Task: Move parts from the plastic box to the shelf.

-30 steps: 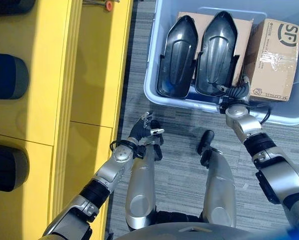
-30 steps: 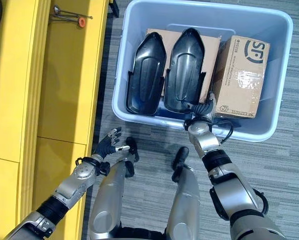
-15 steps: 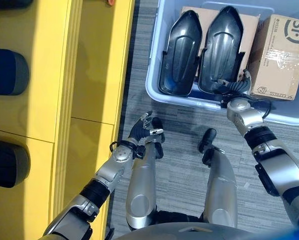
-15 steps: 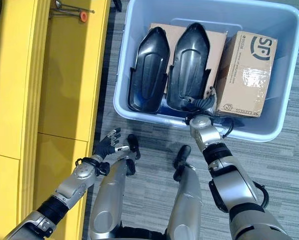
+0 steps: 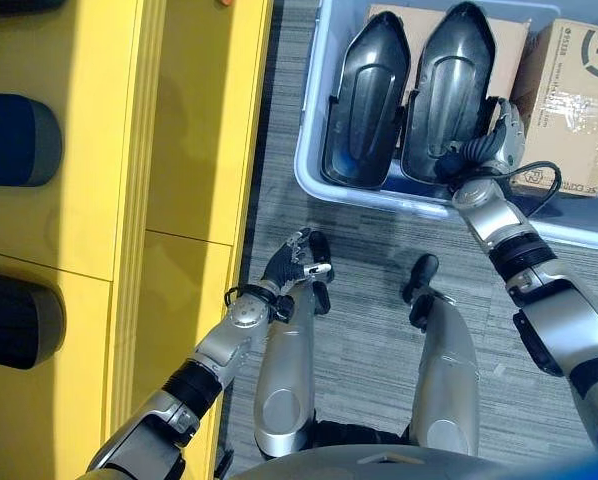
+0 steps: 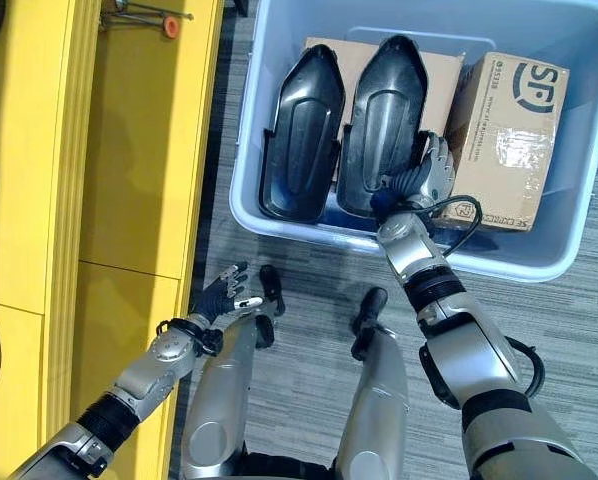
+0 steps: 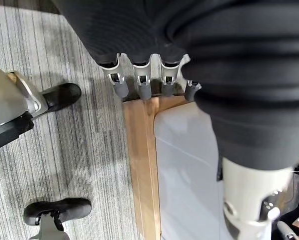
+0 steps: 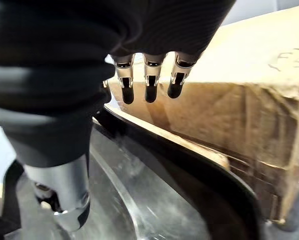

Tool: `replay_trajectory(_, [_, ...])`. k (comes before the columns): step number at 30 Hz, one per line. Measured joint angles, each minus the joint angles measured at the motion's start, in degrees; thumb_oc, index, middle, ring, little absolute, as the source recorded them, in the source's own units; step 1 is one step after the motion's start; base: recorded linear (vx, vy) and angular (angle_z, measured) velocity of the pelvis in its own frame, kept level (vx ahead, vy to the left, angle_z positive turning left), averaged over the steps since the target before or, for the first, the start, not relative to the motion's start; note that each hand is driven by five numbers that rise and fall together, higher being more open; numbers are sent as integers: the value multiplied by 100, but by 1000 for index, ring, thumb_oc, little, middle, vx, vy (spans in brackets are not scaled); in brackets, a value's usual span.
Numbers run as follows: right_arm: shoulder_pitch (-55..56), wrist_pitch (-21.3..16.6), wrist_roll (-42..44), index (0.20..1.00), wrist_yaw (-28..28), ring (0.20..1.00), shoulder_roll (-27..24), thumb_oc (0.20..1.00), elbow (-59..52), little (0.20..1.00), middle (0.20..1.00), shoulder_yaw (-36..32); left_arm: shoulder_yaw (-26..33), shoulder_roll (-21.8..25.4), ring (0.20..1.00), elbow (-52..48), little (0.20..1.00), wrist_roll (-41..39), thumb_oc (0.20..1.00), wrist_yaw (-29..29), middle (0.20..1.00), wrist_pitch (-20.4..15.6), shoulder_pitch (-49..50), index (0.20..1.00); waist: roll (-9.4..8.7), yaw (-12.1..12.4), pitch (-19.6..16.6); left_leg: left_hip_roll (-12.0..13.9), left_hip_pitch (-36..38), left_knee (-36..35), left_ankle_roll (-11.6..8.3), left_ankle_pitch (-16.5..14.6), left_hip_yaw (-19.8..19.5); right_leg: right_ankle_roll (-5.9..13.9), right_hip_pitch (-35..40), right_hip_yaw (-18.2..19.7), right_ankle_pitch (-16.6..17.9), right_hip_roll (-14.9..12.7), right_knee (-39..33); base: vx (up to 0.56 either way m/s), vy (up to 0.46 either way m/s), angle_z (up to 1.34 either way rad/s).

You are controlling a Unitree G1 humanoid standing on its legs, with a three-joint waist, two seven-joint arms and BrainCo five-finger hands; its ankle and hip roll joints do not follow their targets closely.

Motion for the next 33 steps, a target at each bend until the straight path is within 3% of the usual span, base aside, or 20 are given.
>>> replay_trajectory(4, [-56, -183, 828, 1000, -10, 1000, 5, 1000, 757, 1000, 1000, -104, 1, -1, 1000, -1, 1000, 1, 1000, -23, 1000, 1, -9, 1000, 61, 105, 4, 0, -35, 5, 1, 1, -20, 0, -17, -23, 0, -12, 2, 0, 0, 0])
replay_trajectory(12, [-182, -548, 1700, 1000, 105, 1000, -8, 1000, 978, 1000, 1000, -181, -13, 6, 1000, 4, 1000, 1, 1000, -118, 1000, -4, -27, 1000, 68, 135, 2, -7, -157, 61, 5, 3, -22, -4, -186, -20, -30, -44, 161, -1, -1, 0])
replay_trajectory(21, [-202, -695, 1757, 1000, 333, 1000, -65, 1000, 979, 1000, 1000, -261, -17, 3, 1000, 3, 1000, 1, 1000, -119, 1000, -1, -35, 1000, 72, 117, -1, 4, -251, 125, -4, 5, -52, -40, -297, -11, -126, -77, 281, 0, 0, 0])
replay_trajectory(23, [-267, -573, 1496, 366, 352, 366, -121, 366, 981, 366, 366, -239, -18, 5, 1000, 4, 1000, 2, 1000, -121, 1000, 1, -34, 1000, 72, 117, -1, 4, -320, 147, -2, 9, -56, -44, -365, -10, -130, -84, 321, 0, 0, 0])
replay_trajectory(24, [-302, -497, 1414, 200, 362, 200, -151, 200, 995, 200, 200, -189, -18, 5, 1000, 4, 1000, 2, 1000, -122, 1000, 0, -35, 1000, 72, 116, -1, 3, -334, 157, -1, 9, -60, -45, -380, -11, -130, -88, 340, 0, 0, 0])
replay_trajectory(33, [-622, 73, 605, 200, 501, 200, -393, 200, 1238, 200, 200, 124, -21, 18, 1000, 5, 1000, 1, 1000, -156, 1000, -4, -30, 1000, 75, 134, -3, 9, -335, 211, -10, 16, -100, -51, -376, -20, -148, -100, 416, 1, -1, 1])
